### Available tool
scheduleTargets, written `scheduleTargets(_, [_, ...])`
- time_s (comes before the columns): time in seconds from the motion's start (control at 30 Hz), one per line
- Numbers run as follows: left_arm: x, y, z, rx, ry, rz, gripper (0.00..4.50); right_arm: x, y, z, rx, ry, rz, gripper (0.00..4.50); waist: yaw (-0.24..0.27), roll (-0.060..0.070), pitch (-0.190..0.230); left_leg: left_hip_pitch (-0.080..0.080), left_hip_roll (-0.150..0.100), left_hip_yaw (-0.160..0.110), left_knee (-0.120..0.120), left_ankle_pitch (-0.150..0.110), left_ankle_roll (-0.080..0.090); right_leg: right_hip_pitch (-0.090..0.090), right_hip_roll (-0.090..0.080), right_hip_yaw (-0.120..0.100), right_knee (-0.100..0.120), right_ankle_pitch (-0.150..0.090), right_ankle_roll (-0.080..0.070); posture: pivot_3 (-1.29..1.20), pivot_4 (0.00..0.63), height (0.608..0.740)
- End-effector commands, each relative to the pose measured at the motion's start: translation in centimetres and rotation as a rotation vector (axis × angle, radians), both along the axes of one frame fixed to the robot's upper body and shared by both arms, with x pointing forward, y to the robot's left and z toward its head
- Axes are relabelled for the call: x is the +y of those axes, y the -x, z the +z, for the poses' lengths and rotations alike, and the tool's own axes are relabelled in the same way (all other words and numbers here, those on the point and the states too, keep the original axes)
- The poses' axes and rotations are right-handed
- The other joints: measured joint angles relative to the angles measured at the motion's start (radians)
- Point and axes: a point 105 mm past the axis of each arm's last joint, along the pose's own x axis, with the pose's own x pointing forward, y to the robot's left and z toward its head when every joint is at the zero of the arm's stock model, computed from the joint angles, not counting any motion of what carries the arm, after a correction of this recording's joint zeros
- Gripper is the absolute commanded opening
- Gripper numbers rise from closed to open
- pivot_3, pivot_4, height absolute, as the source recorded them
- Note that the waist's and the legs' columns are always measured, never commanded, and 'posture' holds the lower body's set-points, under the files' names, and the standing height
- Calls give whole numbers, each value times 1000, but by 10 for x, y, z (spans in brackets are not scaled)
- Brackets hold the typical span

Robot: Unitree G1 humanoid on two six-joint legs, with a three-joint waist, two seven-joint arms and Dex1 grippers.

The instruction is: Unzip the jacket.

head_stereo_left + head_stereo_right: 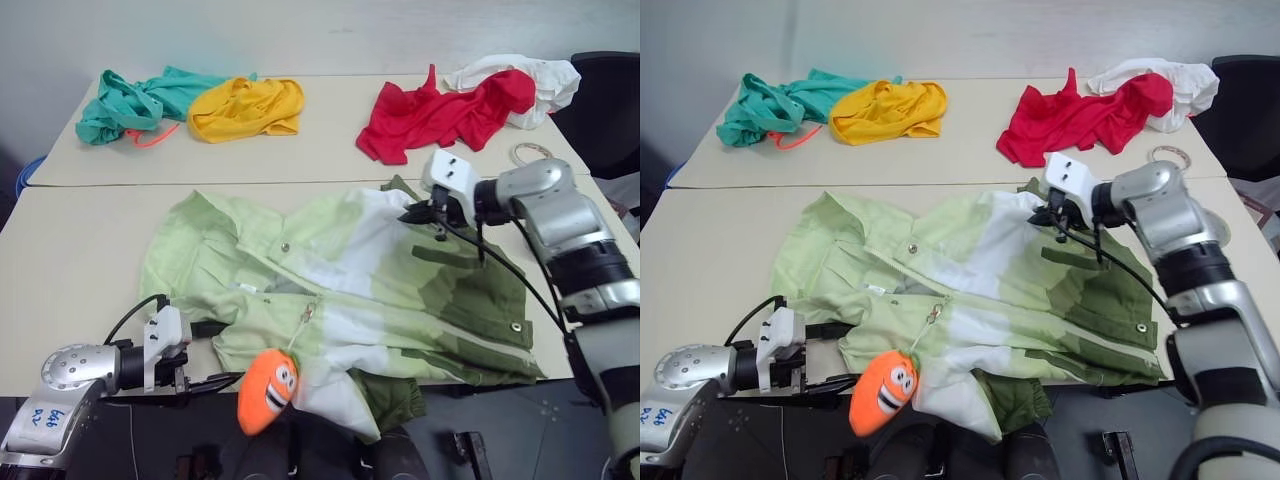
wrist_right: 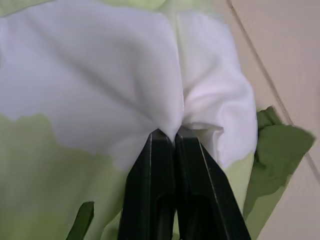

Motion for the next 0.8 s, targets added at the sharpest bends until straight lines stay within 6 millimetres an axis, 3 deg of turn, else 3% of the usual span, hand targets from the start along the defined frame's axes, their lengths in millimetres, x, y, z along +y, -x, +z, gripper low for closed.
scheduleTargets(0.03, [-5,6,-8,15,0,-2,4500,17,-13,12,-266,79,87,23,-5,0,0,0,0,0,0,0,0,0,0,0,0,0,0,0,150,740])
scheduleTargets(0.1, [-6,8,-8,20,7,1,4500,20,-19,1,-278,89,69,23,-11,0,0,0,0,-1,0,0,0,0,0,-1,1,0,0,0,150,740])
scheduleTargets(0.17, [-7,11,-8,32,16,-1,4500,13,-22,-16,-183,91,16,23,-12,0,0,0,0,-1,0,0,0,0,0,-1,1,0,0,0,150,740])
scheduleTargets(0.27, [2,15,-2,41,22,72,4500,9,-21,-9,-218,27,18,592,-15,0,0,0,0,-2,0,0,0,1,0,0,1,0,0,0,150,740])
scheduleTargets(0.4, [29,29,3,66,16,188,4500,-19,-11,-4,-212,29,23,1992,-17,0,0,0,1,-2,-1,0,0,1,-1,0,1,0,-1,0,150,740])
scheduleTargets(0.47, [45,36,6,79,25,244,4500,-33,0,4,-167,-17,40,2610,-12,0,0,0,1,-3,-1,0,0,1,-1,0,0,-1,-1,0,150,740])
scheduleTargets(0.6, [71,44,17,38,29,279,4500,-43,45,14,-31,-97,227,4041,-10,0,0,0,1,-3,0,0,0,2,-1,-1,-1,-1,-1,0,150,740])
scheduleTargets(0.7, [81,37,36,-57,22,277,4500,-39,70,14,53,-130,309,4041,-12,0,0,1,1,-3,0,0,0,3,-2,-1,-1,-1,-1,0,150,740])
scheduleTargets(0.8, [73,27,51,-81,11,208,4500,-3,95,7,114,-177,464,4041,-11,0,0,1,2,-3,-1,-1,-1,2,-2,0,-1,-1,-1,0,150,740])
